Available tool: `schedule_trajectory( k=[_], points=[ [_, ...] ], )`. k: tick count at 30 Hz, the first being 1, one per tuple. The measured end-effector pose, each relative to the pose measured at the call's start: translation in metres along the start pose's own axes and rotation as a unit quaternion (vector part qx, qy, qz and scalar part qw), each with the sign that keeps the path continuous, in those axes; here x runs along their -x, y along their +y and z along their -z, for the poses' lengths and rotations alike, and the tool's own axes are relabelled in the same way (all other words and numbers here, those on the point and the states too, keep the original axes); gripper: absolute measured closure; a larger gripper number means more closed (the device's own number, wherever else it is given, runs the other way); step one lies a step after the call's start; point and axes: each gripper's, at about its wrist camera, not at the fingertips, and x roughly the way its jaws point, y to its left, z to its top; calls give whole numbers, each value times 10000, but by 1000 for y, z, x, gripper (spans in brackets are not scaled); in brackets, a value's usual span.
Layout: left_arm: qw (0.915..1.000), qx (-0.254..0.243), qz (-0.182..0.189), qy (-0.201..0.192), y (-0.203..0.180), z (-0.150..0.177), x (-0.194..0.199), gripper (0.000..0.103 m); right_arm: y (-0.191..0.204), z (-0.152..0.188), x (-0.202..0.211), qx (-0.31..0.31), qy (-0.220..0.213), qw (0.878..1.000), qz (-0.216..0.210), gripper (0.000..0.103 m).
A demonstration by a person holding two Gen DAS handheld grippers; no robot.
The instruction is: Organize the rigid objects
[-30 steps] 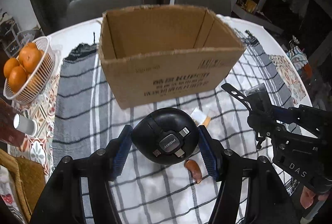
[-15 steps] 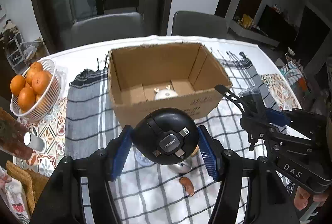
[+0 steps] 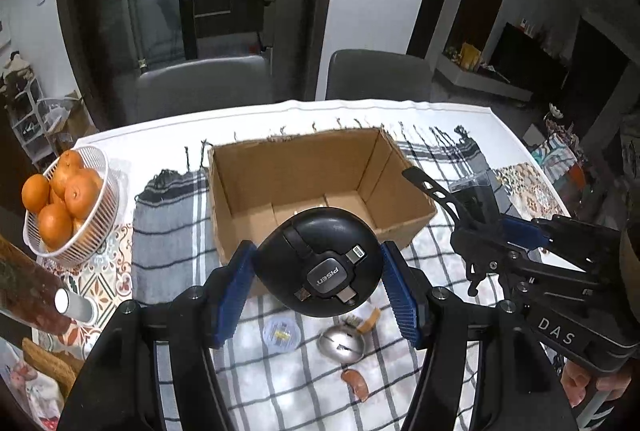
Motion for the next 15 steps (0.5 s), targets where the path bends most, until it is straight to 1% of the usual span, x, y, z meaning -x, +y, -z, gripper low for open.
schedule_trajectory(
  k=[10, 15],
  points=[
    [10000, -22, -36, -84, 5, -26, -7, 41, -4, -24, -6, 1, -171, 9998, -98, 70],
    [10000, 35, -64, -18, 11, -38, -19, 41, -6, -39, -14, 9, -214, 9997, -117, 70]
  ],
)
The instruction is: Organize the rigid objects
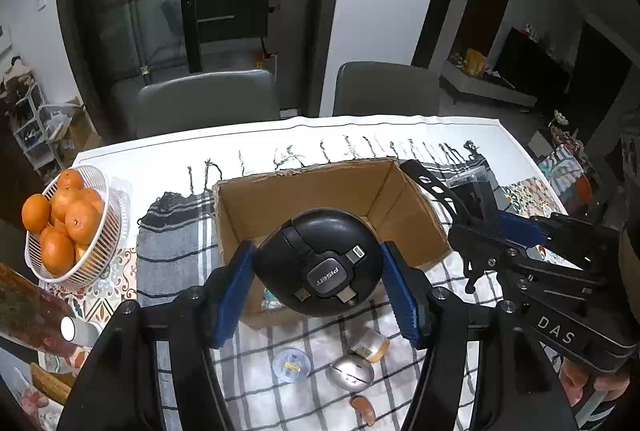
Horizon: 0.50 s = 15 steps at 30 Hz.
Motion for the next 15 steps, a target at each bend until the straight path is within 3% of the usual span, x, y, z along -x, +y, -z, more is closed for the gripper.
schedule_trajectory(
  k=[15],
  points=[
    [9986, 170, -96, 497, 16, -13, -54, 41, -11, -26, -48, 39, 305, 9995, 74, 70]
  ],
)
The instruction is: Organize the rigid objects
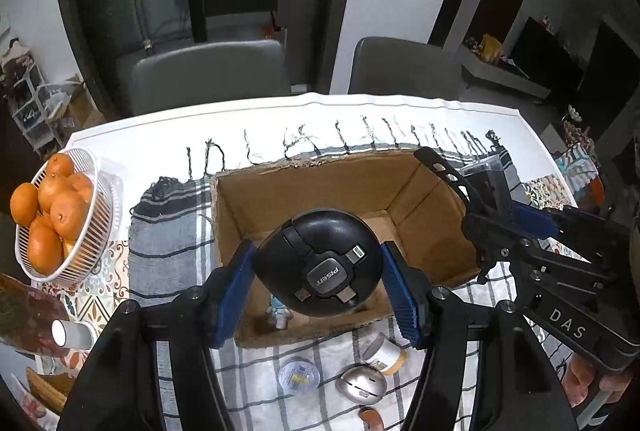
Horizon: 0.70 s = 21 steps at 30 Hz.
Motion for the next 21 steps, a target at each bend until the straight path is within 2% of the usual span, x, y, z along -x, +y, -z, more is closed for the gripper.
schedule_trajectory(
  k=[18, 21],
  points=[
    [9982, 75, -244, 551, 5, 2, -46, 41, -18, -1, -56, -89, 535, 9985, -24, 69],
    [9984, 54, -331, 451, 4, 3, -41, 37, -18, 0, -57, -63, 536, 9985, -24, 63]
  ],
)
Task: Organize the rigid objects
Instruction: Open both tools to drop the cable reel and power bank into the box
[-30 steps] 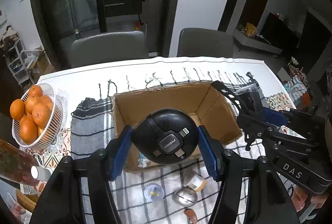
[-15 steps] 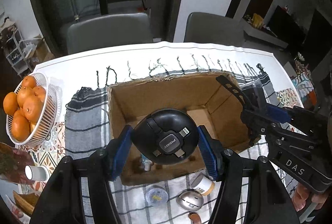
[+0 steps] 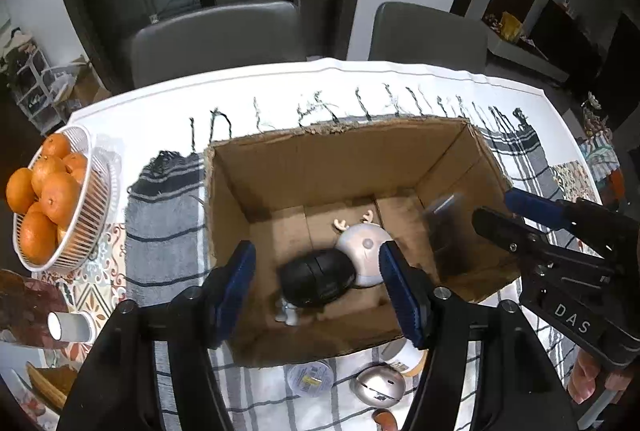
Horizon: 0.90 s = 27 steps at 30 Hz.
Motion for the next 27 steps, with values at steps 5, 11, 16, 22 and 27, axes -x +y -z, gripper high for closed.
schedule_trajectory(
  k=[5, 11, 16, 22, 27],
  points=[
    [9995, -142, -120, -271, -3, 6, 17, 37, 1, 3, 11, 35, -168, 9997, 183, 57],
    [9979, -247, -144, -578, -3, 19, 43, 37, 6, 14, 34, -4, -418, 9988, 250, 57],
    [9968, -271, -146, -740, -2, 31, 60, 37, 15, 24, 46, 38, -519, 9984, 220, 57],
    [9959, -297, -146, -846, 3, 46, 75, 37, 27, 35, 59, 148, -605, 9979, 154, 57],
    [9957, -329, -156, -853, 3, 58, 81, 37, 36, 46, 65, 199, -608, 9979, 123, 57]
  ],
)
